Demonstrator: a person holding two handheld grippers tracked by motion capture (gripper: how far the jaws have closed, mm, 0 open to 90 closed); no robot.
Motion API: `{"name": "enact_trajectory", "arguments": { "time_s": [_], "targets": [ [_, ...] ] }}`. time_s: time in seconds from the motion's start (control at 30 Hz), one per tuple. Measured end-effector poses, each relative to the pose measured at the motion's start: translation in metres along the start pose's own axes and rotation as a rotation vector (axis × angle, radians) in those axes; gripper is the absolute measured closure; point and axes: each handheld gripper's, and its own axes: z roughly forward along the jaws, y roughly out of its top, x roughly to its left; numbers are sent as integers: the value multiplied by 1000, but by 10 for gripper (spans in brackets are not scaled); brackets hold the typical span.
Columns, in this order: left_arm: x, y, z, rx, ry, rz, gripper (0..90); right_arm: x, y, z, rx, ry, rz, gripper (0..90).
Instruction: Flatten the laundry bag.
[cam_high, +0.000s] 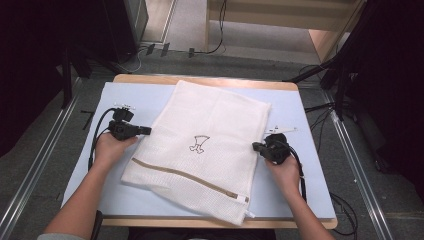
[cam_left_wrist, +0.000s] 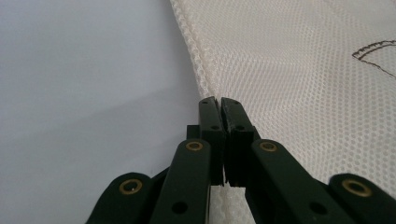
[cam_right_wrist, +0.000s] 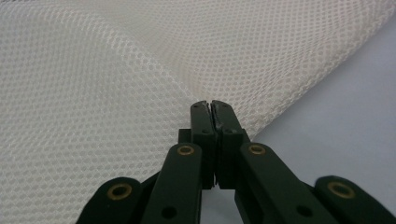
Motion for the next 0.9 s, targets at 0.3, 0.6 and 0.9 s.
{"name": "enact_trajectory", "arguments": {
  "time_s": [0.3,0.6,0.9],
  "targets": [
    [3,-17,-17,-28,19,-54,897,-4,25,23,-3,14,-9,900],
    [7,-21,-19,-44,32,-92,898,-12,46,38,-9,34,10,900],
    [18,-8,-8,-58,52,-110,897,-25,62,55,-12,29,27,900]
  ]
}}
